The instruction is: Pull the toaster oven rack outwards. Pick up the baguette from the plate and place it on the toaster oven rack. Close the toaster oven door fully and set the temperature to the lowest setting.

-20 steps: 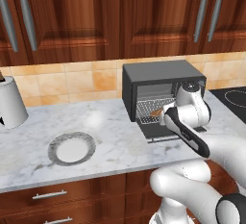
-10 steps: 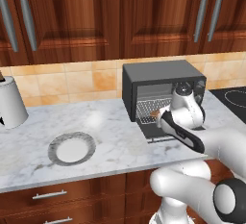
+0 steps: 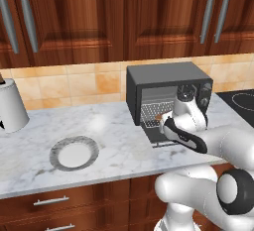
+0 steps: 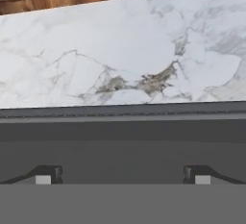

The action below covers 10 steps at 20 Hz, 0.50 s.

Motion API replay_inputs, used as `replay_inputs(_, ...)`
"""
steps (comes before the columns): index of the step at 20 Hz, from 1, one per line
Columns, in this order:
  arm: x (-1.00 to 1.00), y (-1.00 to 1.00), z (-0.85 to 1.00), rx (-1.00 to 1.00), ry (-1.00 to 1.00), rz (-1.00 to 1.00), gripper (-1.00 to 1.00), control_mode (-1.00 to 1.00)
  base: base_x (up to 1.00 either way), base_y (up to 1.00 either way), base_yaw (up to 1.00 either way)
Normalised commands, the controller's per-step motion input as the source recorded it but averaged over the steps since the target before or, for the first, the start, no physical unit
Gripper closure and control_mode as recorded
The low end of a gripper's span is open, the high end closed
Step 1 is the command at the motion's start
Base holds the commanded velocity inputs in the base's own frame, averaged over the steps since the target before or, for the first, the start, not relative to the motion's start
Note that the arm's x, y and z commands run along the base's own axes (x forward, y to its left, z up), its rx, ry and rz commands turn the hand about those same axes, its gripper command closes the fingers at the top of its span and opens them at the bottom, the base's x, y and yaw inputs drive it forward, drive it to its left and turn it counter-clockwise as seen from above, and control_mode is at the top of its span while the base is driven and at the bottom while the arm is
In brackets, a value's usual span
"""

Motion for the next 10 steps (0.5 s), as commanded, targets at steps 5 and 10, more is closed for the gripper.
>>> replay_inputs(5, 0.06, 0.0, -0.18, 0.0, 0.0, 0.0, -1.0, -1.0, 0.0, 0.0, 0.0)
replay_inputs(10, 0.05, 0.0, -0.15, 0.0, -0.01, 0.0, -1.0, -1.0, 0.0, 0.0, 0.0)
